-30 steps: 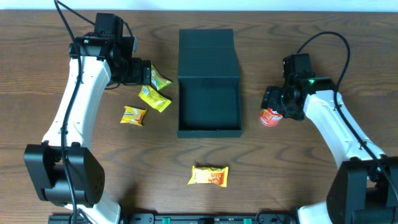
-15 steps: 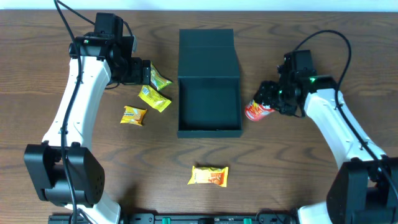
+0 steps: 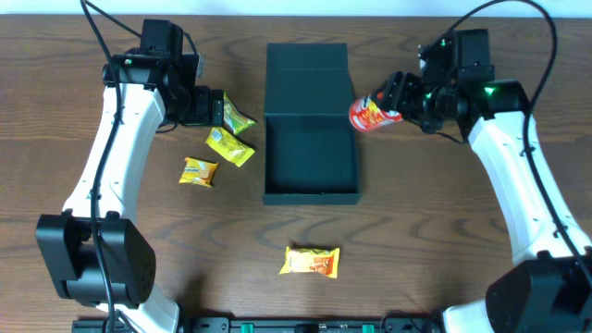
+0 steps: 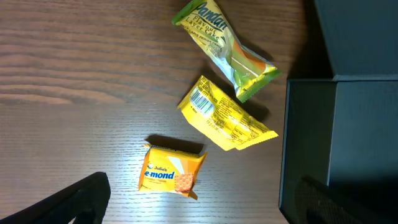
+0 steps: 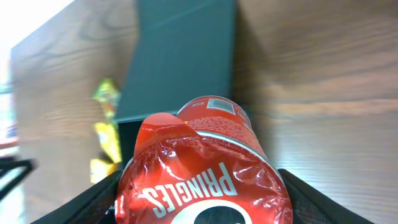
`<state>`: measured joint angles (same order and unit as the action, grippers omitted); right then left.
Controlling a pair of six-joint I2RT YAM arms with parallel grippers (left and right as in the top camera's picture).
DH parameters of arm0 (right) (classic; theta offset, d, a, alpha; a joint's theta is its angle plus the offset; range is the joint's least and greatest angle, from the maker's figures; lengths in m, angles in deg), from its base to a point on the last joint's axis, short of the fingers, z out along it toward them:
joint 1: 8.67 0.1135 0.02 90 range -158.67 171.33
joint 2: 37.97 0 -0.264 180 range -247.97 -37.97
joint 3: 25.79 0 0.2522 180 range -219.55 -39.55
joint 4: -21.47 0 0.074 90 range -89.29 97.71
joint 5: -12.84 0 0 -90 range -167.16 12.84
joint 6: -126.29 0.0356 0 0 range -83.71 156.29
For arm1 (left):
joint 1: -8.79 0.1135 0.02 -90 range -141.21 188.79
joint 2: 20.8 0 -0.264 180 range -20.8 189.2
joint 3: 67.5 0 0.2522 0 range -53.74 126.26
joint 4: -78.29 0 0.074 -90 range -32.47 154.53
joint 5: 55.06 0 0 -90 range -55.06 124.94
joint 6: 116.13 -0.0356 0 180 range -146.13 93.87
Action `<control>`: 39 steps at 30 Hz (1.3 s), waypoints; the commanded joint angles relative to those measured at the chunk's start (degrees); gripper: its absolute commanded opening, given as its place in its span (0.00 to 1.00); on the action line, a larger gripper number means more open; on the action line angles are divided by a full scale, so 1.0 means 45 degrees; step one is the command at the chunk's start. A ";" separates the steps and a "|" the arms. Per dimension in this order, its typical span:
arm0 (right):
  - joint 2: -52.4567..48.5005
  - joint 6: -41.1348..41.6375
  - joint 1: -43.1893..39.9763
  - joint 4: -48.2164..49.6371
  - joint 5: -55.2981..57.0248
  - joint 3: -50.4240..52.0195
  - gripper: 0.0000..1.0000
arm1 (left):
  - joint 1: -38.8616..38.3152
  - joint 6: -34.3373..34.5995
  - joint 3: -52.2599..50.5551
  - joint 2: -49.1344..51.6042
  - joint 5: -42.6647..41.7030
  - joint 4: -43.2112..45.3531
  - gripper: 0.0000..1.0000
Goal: Pack container
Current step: 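Lift the Pringles can and carry it over the black box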
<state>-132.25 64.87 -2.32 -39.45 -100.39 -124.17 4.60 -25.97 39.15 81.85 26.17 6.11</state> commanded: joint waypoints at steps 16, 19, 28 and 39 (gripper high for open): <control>-0.1229 0.3677 0.1209 0.2759 -0.3347 0.0719 0.72 | 0.0034 -0.0083 0.0223 -0.0049 0.0087 0.0083 0.95; -0.1783 0.4250 0.1282 0.3449 -0.4061 0.1146 0.73 | 0.0034 -0.0087 0.0223 -0.0049 0.0087 0.0039 0.95; -0.3366 0.5804 0.2016 0.5950 -0.5853 0.1914 0.73 | 0.0034 -0.0083 0.0223 -0.0049 0.0092 0.0034 0.95; -0.3415 0.6601 0.2089 0.5003 -0.4891 0.2011 0.73 | 0.0034 -0.0083 0.0223 -0.0049 0.0087 0.0044 0.95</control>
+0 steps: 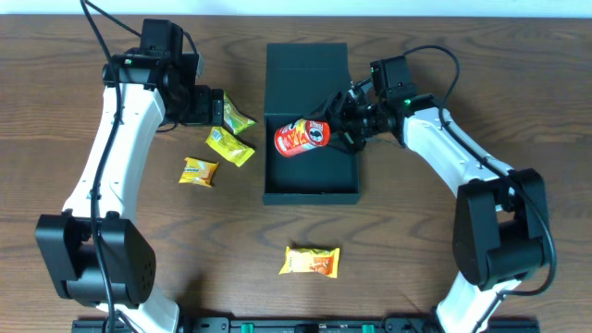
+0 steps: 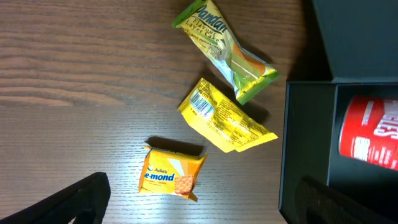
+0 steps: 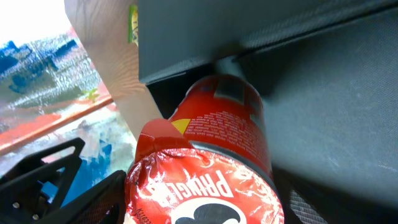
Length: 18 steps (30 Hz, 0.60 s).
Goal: Pack container
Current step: 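Lift the Pringles can and carry it over the black box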
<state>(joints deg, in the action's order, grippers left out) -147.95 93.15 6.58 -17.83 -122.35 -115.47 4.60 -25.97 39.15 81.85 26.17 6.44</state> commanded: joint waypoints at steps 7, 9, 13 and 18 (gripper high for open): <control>0.0039 -0.0083 0.0107 0.0486 0.0345 0.0083 0.70 | 0.0034 -0.0039 0.0223 -0.0049 0.0087 -0.0024 0.95; 0.0039 -0.0330 0.0102 0.0476 0.0471 0.0092 0.71 | 0.0034 -0.0039 0.0223 -0.0049 0.0087 -0.0024 0.95; 0.0034 -0.0452 0.0107 0.0330 0.0670 0.0311 0.72 | 0.0034 -0.0039 0.0223 -0.0049 0.0087 -0.0024 0.95; 0.0034 -0.0452 0.0102 0.1156 0.0617 0.1545 0.73 | 0.0034 -0.0034 0.0223 -0.0049 0.0087 -0.0024 0.95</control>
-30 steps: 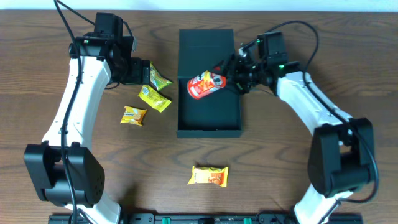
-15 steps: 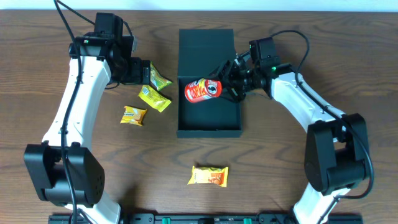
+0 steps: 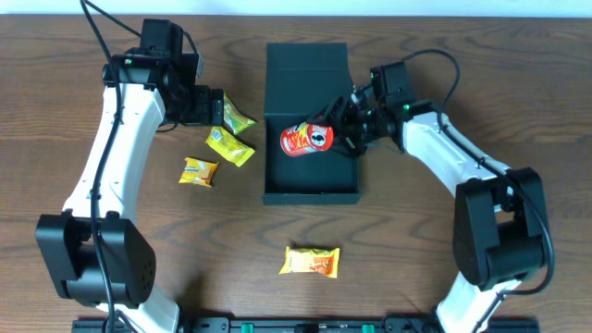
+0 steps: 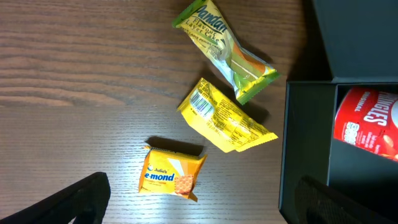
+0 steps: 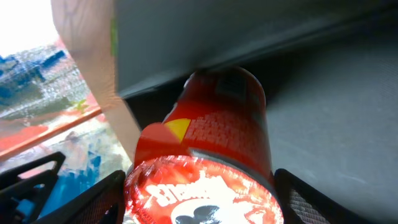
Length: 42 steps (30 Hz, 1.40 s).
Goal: Pack container
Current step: 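Lift the Pringles can and carry it over the black box, then lower the can into the box and release it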
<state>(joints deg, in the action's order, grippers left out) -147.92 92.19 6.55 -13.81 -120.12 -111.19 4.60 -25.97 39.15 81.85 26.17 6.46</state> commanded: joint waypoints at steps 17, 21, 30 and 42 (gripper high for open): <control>0.0029 -0.0189 -0.0058 0.3264 -0.0894 0.1326 0.82 | 0.0034 -0.0039 0.0223 -0.0049 0.0087 -0.0029 0.95; 0.0029 -0.0189 -0.0058 0.3269 -0.0889 0.1326 0.89 | 0.0034 -0.0039 0.0223 -0.0049 0.0087 -0.0019 0.95; 0.0029 -0.0185 -0.0403 0.3050 -0.0719 0.1326 0.98 | 0.0034 -0.0039 0.0223 -0.0049 0.0087 -0.0029 0.95; 0.0432 0.0189 -0.0714 0.3026 -0.0078 0.0894 0.98 | 0.0034 -0.0039 0.0223 -0.0049 0.0087 0.0024 0.96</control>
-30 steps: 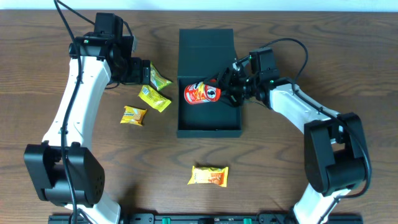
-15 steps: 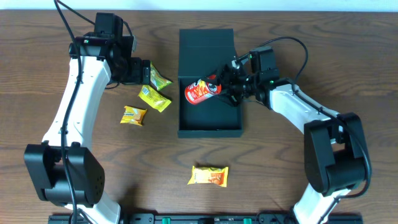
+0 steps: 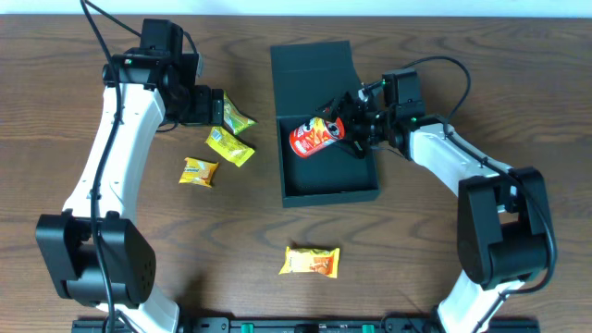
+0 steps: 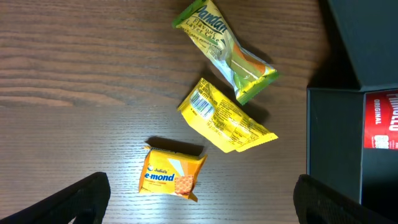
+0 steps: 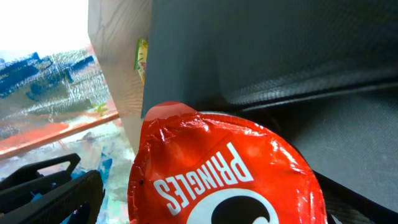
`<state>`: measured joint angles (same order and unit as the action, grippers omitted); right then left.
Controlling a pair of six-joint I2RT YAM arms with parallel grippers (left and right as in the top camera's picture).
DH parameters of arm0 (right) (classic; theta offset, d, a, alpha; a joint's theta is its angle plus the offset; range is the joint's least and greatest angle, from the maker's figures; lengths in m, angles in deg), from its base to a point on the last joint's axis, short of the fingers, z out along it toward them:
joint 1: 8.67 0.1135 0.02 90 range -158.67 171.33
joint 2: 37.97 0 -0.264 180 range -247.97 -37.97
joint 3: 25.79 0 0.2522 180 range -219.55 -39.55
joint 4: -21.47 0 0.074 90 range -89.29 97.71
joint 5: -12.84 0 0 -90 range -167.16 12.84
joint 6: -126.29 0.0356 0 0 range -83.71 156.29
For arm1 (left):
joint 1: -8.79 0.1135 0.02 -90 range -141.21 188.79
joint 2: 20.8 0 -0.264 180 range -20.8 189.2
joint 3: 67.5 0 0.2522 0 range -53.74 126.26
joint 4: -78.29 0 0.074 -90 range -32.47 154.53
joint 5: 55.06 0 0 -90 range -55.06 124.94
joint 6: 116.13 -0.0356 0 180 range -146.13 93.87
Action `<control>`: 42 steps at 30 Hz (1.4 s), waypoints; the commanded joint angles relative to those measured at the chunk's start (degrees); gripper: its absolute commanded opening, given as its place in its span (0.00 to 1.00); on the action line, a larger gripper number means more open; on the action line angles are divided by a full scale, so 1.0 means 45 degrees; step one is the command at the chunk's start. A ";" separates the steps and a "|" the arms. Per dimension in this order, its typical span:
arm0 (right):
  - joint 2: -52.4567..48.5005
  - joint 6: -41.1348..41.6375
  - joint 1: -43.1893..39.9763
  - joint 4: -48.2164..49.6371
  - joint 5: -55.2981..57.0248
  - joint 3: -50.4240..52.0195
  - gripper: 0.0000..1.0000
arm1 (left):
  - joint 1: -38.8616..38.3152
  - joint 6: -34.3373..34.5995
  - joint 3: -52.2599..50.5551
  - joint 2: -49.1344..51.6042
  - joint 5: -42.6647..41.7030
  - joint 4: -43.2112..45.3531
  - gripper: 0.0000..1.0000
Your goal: Pack container
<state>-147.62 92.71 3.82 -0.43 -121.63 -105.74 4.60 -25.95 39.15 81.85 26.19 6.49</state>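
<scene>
The dark green box (image 3: 344, 180) lies open in the middle, its lid (image 3: 313, 69) flat behind it. My right gripper (image 3: 357, 129) is shut on a red Pringles can (image 3: 315, 137), held on its side inside the box near the hinge. The can's foil top (image 5: 227, 174) fills the right wrist view. My left gripper (image 3: 211, 108) hangs open over three snack packets left of the box: a green Pandan bar (image 4: 224, 50), a yellow packet (image 4: 227, 116) and a Julie's packet (image 4: 172, 173). The can's edge (image 4: 380, 121) shows in that view.
An orange snack packet (image 3: 310, 262) lies alone near the front edge of the wooden table (image 3: 444, 240). The right arm reaches over the box's right wall (image 3: 374, 157). The left arm stands along the left side.
The box has shifted to the right and turned a little. The can and my right gripper sit slightly further right and up. The left arm and the packets have not moved.
My right gripper held the can just outside the box's right wall. Then the can was inside the box, over its back left part, and stayed there. Now the box itself lies further right and skewed, with the can still gripped inside.
</scene>
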 commanded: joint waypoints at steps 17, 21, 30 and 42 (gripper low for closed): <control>0.2545 -0.1127 -0.0112 -0.1156 0.2657 -0.0651 0.90 | 0.0034 -0.0044 0.0223 -0.0049 0.0083 0.0175 0.95; 0.2579 -0.1273 0.0112 -0.1642 0.1472 -0.0651 0.30 | 0.0029 -0.0044 0.0223 -0.0049 0.0083 0.0238 0.95; 0.2574 -0.2477 0.1855 -0.1880 0.2914 -0.0651 0.02 | 0.0034 -0.0044 0.0223 -0.0049 0.0083 0.0403 0.95; 0.2540 -0.4167 0.2021 -0.2385 0.5144 -0.0651 0.02 | 0.0034 -0.0044 0.0223 -0.0044 0.0087 0.0389 0.95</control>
<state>-136.86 76.45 12.85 -11.12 -101.83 -107.43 4.60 -25.97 39.15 81.85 26.19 8.19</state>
